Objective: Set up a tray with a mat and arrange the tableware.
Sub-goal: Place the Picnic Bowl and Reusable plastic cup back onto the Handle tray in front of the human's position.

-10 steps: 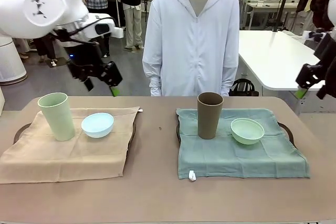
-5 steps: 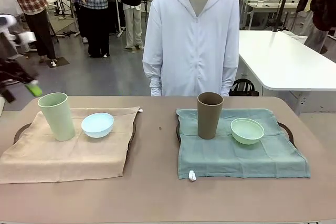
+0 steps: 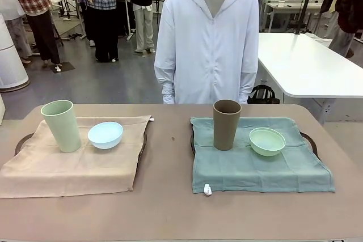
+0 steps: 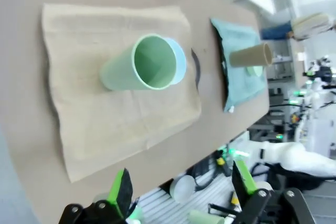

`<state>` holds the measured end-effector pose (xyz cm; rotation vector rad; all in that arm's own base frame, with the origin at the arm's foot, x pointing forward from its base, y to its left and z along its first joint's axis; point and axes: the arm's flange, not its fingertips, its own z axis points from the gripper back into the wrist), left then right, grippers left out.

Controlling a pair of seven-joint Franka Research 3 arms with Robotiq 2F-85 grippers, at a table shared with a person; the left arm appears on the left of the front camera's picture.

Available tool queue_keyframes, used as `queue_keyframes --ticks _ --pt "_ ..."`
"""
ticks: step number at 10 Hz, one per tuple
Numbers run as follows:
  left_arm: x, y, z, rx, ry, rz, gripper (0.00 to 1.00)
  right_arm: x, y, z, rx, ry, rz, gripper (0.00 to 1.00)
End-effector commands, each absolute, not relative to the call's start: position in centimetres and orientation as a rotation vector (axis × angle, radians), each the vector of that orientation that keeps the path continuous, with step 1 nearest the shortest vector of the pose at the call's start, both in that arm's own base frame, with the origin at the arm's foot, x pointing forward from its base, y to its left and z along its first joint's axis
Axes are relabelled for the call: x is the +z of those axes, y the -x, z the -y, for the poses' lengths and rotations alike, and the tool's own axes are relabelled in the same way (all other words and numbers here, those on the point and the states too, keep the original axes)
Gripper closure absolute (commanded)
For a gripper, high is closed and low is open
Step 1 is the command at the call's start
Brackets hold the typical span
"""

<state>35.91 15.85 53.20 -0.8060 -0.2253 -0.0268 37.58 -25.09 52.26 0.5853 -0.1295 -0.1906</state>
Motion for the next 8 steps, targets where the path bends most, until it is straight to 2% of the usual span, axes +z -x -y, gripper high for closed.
queue_keyframes --ticks 1,2,4,6,7,8 --pt "54.0 -36.5 -14.1 -0.026 0.74 0.205 0.0 52.0 -38.3 25.6 -0.245 -0.521 0.122 0.28" --pt "54.0 -36.5 -14.1 -0.026 0.74 0.205 0.0 52.3 -37.6 25.1 -0.191 -0.585 0.13 0.28" --pt "53.3 -36.2 -15.4 -0.032 0.79 0.218 0.0 52.1 -37.5 25.7 -0.208 -0.579 0.129 0.28" --pt "53.8 -38.4 -20.5 -0.027 1.039 0.16 0.0 51.9 -36.3 29.6 -0.16 -0.859 0.107 0.28" --pt "53.9 -38.4 -24.9 -0.057 1.204 0.104 0.0 51.6 -34.9 32.7 -0.165 -0.99 0.112 0.28" --pt "52.6 -37.7 -28.9 -0.022 1.282 0.071 0.0 50.9 -33.2 36.0 -0.16 -1.089 0.11 0.28"
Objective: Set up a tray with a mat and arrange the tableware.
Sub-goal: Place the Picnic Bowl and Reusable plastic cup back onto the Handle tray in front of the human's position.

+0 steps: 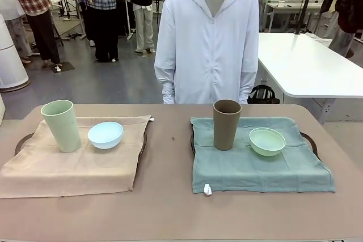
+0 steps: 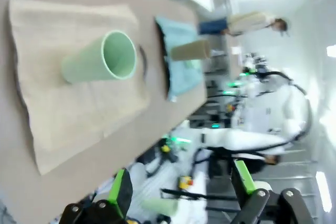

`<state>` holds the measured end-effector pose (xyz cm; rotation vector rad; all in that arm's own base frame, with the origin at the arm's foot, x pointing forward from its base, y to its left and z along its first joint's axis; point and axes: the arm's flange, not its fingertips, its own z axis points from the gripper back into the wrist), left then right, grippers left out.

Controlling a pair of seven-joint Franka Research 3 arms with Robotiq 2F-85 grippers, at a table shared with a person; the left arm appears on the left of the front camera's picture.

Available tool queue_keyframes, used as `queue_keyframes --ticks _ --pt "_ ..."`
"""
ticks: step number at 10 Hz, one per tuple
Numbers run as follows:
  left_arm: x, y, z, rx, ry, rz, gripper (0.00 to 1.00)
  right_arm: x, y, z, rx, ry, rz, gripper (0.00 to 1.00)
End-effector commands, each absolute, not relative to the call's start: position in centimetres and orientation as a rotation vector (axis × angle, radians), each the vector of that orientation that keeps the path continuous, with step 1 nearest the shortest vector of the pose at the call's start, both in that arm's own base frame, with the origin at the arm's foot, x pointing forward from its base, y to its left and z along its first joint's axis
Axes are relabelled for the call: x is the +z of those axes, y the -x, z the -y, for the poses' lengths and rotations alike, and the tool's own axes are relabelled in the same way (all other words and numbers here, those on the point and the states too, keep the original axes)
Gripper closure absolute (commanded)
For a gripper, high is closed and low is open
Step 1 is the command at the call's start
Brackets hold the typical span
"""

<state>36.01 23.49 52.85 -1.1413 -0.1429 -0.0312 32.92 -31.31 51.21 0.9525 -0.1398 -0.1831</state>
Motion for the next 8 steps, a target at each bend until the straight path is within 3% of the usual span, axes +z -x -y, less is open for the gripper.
queue_keyframes --ticks 1,3,6,7,8 --pt "52.0 -37.6 -31.6 0.004 1.321 0.018 0.0 50.1 -32.4 37.8 -0.168 -1.131 0.098 0.28" --pt "51.1 -36.5 -34.8 0.043 1.31 -0.108 0.0 48.7 -31.5 40.0 -0.199 -1.19 0.048 0.28" --pt "50.5 -35.6 -35.3 0.039 1.251 -0.046 0.0 48.2 -31.1 40.7 -0.216 -1.239 0.038 0.28" --pt "46.7 -36.4 -30.9 0.063 1.33 -0.074 0.0 46.5 -30.1 39.6 -0.226 -1.203 0.041 0.28" --pt "46.7 -36.4 -30.9 0.063 1.33 -0.074 0.0 46.5 -30.1 39.6 -0.226 -1.203 0.041 0.28"
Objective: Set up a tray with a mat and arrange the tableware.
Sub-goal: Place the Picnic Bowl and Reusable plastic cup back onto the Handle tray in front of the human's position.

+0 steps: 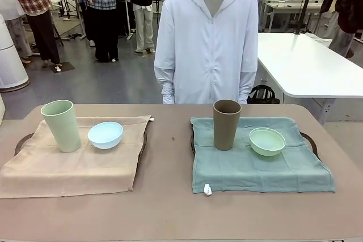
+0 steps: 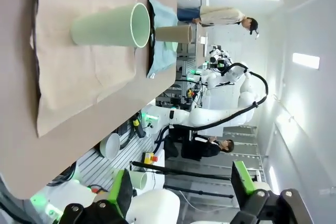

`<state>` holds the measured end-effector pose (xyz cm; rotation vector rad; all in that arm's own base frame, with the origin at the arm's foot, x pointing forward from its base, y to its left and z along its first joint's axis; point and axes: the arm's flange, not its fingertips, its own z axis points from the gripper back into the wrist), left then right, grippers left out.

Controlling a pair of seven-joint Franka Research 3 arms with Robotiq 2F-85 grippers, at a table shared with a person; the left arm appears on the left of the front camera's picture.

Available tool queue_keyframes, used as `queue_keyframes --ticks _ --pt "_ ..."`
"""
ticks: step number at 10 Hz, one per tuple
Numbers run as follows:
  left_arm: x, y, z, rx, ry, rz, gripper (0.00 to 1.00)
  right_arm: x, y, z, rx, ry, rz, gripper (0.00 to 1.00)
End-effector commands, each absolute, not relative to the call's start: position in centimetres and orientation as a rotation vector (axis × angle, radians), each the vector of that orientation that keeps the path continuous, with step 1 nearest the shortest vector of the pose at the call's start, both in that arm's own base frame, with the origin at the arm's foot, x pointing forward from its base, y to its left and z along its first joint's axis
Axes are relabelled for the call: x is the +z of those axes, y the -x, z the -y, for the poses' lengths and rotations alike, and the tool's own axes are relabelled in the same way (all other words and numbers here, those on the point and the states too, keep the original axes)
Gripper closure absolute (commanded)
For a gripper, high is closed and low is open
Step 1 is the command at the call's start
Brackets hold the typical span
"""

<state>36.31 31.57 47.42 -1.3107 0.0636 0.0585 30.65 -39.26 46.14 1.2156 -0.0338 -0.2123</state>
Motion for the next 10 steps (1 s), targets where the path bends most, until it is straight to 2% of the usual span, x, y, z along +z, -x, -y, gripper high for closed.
queue_keyframes --ticks 1,10 --pt "46.75 -36.36 -30.86 0.063 1.33 -0.074 0.0 46.47 -30.07 39.58 -0.226 -1.203 0.041 0.28" --pt "46.75 -36.36 -30.86 0.063 1.33 -0.074 0.0 46.47 -30.07 39.58 -0.226 -1.203 0.041 0.28"
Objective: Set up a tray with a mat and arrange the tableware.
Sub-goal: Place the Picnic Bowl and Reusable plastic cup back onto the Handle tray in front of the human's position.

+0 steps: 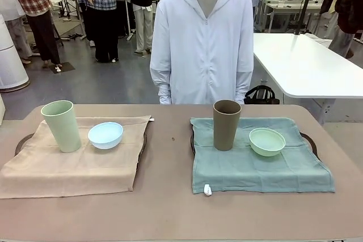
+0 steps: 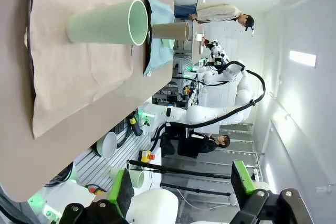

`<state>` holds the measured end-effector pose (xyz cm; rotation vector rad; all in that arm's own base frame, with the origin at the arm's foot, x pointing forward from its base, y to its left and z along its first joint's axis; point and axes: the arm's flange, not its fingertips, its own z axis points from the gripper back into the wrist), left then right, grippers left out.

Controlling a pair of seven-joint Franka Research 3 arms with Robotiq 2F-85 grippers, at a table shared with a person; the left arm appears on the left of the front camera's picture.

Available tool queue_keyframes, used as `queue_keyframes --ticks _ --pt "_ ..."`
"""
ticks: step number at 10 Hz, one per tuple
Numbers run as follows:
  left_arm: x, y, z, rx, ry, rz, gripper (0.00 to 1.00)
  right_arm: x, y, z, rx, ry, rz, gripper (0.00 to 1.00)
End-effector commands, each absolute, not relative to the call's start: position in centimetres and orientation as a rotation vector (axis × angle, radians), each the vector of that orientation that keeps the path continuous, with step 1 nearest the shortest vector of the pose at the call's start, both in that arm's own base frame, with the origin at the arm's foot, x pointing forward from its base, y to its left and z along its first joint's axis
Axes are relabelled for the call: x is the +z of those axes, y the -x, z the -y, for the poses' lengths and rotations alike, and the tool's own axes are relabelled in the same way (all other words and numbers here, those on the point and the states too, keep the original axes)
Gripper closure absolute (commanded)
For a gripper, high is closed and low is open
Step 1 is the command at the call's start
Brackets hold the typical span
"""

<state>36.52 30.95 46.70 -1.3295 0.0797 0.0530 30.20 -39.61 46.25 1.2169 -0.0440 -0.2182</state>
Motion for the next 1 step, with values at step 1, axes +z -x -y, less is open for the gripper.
queue_keyframes --ticks 1 --pt "46.75 -36.36 -30.86 0.063 1.33 -0.074 0.0 46.47 -30.07 39.58 -0.226 -1.203 0.041 0.28"
